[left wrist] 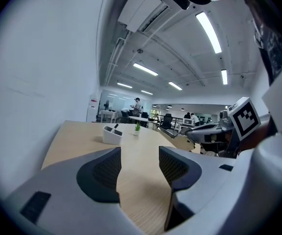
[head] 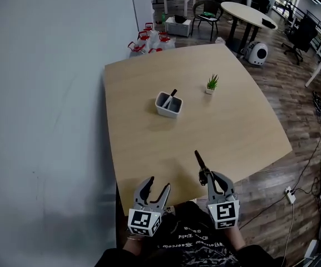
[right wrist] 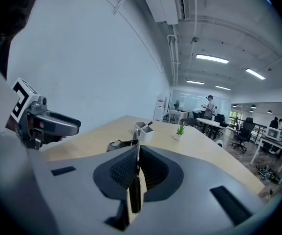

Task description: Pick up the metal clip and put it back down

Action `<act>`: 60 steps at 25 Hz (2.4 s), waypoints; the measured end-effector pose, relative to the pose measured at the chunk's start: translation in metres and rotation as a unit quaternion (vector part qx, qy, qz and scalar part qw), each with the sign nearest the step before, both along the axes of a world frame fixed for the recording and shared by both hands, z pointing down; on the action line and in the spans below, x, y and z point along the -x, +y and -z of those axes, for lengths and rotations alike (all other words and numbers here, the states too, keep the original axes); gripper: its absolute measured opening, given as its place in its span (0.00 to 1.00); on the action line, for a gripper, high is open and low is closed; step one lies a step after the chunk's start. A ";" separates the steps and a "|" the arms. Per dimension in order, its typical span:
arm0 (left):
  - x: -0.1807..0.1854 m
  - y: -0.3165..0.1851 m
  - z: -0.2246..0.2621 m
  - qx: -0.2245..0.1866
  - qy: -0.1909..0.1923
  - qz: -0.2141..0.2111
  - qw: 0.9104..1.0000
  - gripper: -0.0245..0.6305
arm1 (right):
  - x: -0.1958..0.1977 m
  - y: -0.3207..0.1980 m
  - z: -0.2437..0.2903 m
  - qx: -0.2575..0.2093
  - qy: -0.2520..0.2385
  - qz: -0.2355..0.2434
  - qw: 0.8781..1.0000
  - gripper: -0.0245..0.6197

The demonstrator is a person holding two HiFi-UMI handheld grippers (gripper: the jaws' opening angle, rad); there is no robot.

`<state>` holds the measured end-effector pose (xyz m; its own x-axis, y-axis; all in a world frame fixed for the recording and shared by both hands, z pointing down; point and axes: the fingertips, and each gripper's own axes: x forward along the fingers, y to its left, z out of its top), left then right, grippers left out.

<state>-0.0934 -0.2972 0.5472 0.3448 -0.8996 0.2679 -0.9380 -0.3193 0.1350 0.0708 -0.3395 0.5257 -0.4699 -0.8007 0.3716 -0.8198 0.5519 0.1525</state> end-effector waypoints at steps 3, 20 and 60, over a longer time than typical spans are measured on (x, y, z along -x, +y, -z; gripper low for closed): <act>-0.002 -0.004 0.003 -0.004 0.002 -0.005 1.000 0.41 | -0.002 -0.001 0.004 -0.004 0.002 -0.001 1.000 0.06; 0.002 -0.020 0.009 -0.010 0.011 0.031 0.999 0.05 | 0.037 -0.038 0.011 -0.027 0.039 0.092 0.995 0.06; 0.106 0.027 0.002 0.040 -0.018 0.296 0.954 0.05 | 0.262 -0.120 -0.098 -0.065 0.256 0.416 0.870 0.06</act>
